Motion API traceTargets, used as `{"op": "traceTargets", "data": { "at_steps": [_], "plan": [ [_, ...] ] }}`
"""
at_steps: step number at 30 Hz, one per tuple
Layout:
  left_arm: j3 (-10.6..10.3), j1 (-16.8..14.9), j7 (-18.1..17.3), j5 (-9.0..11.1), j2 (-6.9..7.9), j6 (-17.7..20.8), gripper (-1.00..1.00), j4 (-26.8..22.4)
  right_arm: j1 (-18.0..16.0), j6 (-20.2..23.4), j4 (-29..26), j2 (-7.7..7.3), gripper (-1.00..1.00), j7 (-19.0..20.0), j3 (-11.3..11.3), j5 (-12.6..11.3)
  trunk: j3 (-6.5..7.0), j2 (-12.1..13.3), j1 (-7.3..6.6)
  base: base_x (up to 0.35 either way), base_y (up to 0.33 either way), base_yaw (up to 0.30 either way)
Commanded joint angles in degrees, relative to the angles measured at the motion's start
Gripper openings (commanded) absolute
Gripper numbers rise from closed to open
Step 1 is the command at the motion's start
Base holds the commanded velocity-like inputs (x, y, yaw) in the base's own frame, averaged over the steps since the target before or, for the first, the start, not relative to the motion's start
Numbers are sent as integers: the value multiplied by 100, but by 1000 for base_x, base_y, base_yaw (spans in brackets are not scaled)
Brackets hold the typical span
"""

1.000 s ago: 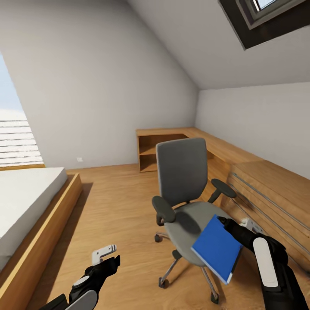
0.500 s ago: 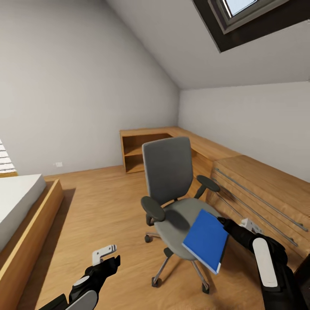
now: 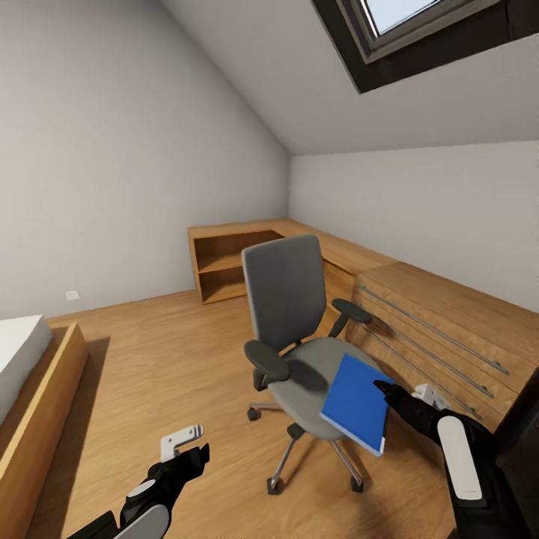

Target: In the bedroom, organize the workspace by keeping the computer under the desk, ensuring the monitor is on the desk, placing the keyboard on the desk next to the monitor, placing the mouse on the desk next to the keyboard, moving the folder from the swivel chair onto the desk next to the mouse, stacking the notebook on top of the folder with the pen on top of the notebook, and positioning the swivel chair next to the desk.

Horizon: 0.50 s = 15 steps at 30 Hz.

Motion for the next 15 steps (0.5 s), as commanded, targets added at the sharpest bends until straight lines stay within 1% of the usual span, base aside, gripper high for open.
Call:
{"op": "traceTargets", "data": {
  "at_steps": [1, 2, 5, 9, 15],
  "plan": [
    [-9, -7, 30, 6, 4, 27, 100, -8, -6, 24, -5, 2, 100, -49, -10, -89, -8, -3, -2, -98, 94, -56],
    [-9, -7, 36, 6, 4, 33, 100, -15, -6, 24, 1, -12, 100, -51, -13, -268, -8, -3, -2, -32, 31, -18],
    [-5, -7, 32, 6, 4, 35, 100, -31, -6, 24, 3, -16, 100, -51, -38, -362, -9, -3, -2, -20, 19, -11],
    [-2, -7, 38, 0, 4, 32, 100, -116, -6, 24, 4, -18, 100, -52, -142, -413, -9, -3, -2, -5, 5, -3],
    [13, -7, 69, -2, 24, 28, 100, -261, -6, 24, 6, -19, 100, -52, -228, -427, -117, -244, 130, -1, 1, 0]
  ]
}}
